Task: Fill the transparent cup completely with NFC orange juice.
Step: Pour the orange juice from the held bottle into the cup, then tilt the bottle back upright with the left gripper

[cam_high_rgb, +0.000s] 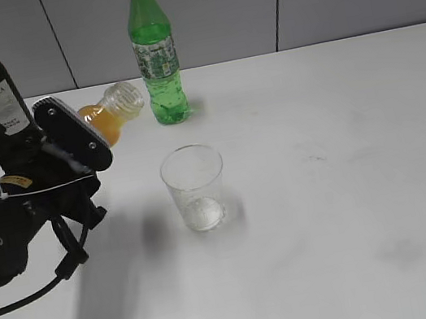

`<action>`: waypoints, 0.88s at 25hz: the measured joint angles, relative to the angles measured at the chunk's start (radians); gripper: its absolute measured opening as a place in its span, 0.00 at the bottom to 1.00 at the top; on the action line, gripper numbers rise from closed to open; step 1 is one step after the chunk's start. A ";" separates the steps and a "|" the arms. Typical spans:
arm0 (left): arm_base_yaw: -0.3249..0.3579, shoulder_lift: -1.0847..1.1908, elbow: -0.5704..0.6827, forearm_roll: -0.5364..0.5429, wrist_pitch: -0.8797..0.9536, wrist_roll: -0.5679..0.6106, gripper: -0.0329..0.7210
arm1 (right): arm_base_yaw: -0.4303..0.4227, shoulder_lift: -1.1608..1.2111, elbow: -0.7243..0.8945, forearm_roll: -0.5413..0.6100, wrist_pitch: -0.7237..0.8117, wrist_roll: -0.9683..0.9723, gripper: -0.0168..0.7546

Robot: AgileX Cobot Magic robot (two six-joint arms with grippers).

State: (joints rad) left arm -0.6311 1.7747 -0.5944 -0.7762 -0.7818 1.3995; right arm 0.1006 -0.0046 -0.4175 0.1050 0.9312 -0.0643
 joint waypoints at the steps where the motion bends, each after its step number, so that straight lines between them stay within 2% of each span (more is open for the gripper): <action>1: -0.003 -0.001 -0.004 -0.003 -0.001 0.019 0.66 | 0.000 0.000 0.000 0.000 0.000 0.000 0.78; 11: -0.033 0.006 -0.030 -0.031 0.003 0.183 0.66 | 0.000 0.000 0.000 0.000 0.000 0.000 0.78; 17: -0.056 0.039 -0.086 -0.121 0.001 0.298 0.66 | 0.000 0.000 0.000 0.000 0.000 0.000 0.78; 22: -0.057 0.074 -0.105 -0.146 -0.025 0.348 0.66 | 0.000 0.000 0.000 0.000 0.000 0.000 0.78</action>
State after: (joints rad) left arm -0.6883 1.8487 -0.6989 -0.9224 -0.8072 1.7474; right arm 0.1006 -0.0046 -0.4175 0.1050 0.9312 -0.0643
